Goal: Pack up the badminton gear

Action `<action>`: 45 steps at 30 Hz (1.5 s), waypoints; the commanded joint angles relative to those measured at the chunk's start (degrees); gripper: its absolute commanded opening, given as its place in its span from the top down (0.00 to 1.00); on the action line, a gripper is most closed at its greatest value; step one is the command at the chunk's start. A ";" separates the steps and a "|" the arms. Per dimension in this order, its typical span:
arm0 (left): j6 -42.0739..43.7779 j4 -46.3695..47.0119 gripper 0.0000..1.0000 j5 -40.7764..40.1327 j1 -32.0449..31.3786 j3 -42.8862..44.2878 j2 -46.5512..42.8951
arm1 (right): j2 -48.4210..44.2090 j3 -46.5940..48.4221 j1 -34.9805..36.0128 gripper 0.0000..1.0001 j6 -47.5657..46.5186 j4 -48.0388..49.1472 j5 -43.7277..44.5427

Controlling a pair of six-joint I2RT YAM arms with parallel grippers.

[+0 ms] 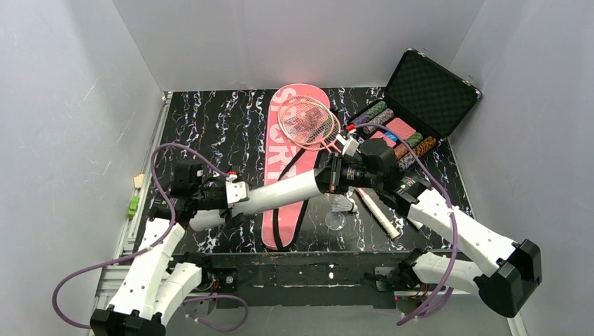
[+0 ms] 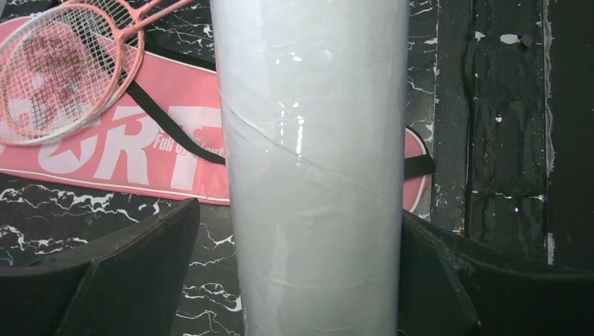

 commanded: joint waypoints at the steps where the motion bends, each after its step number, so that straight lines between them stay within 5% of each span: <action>1: 1.70 2.19 0.02 3.62 -0.80 3.96 0.15 | -0.85 6.85 2.93 0.99 -4.18 -3.64 2.11; 15: -1.08 -1.77 0.02 1.49 -7.08 8.26 4.51 | 4.30 17.44 10.82 0.99 -11.70 -16.40 16.04; 35: -5.82 -3.29 0.02 1.04 -9.94 7.10 9.28 | 9.25 24.61 17.88 0.99 -13.43 -16.30 24.57; 45: -1.20 -8.15 0.42 1.43 -10.57 8.09 8.75 | 8.37 24.47 17.92 0.99 -13.99 -17.12 27.48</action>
